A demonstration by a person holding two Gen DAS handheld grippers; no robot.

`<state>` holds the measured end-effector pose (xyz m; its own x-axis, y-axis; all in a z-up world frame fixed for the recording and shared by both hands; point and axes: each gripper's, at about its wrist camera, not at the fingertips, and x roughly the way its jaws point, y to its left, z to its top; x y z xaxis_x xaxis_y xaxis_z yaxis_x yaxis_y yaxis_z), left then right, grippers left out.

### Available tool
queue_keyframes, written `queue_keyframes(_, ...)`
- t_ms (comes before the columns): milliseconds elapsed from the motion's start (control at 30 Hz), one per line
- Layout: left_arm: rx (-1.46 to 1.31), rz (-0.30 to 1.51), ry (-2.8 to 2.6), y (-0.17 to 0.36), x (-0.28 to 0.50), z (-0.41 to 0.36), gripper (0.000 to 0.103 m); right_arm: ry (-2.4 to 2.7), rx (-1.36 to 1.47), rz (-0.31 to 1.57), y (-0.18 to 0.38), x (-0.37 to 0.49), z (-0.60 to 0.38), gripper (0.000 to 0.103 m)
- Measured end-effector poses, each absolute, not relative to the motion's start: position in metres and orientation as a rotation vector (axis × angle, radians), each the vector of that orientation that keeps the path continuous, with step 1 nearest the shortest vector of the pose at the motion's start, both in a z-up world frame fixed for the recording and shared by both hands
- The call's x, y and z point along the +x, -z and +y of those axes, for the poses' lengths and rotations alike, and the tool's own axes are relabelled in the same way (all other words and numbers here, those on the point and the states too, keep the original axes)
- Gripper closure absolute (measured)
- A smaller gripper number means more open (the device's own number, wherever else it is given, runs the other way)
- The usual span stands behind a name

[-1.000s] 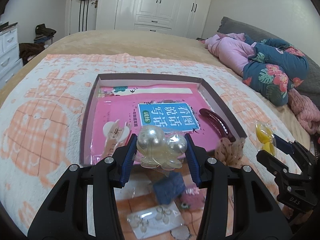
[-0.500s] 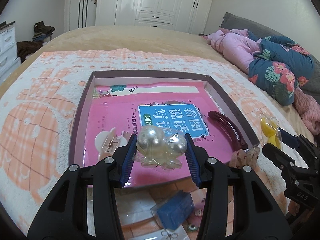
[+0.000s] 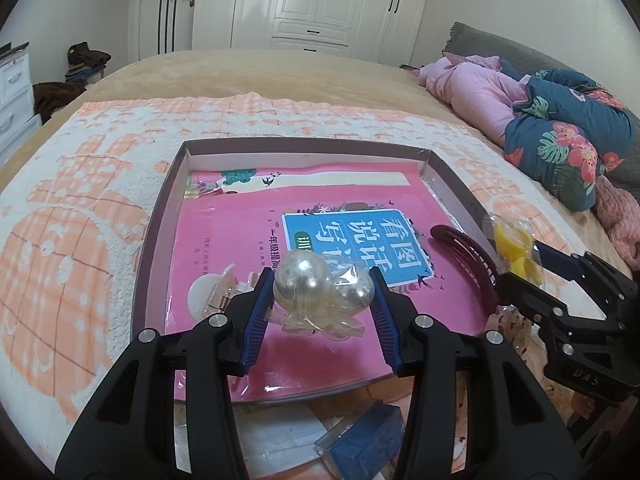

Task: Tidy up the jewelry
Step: 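Carry the pearl clip and yellow bangles into the tray and open both tools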

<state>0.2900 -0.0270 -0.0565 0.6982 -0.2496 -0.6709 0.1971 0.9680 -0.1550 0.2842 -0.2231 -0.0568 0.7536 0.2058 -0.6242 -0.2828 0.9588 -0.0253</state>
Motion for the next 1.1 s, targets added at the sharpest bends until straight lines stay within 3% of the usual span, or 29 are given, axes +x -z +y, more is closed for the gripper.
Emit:
queue_keyframes(733,-0.094,0.749,0.229,0.058,0.298,-0.015,0.065,-0.329,-0.156,0.736,0.079,0.312,-0.200,0.037)
queue_keyframes(1100,-0.111,0.723,0.226,0.047,0.289,-0.012,0.063,-0.320,-0.144,0.682,0.067,0.297,-0.206,0.027)
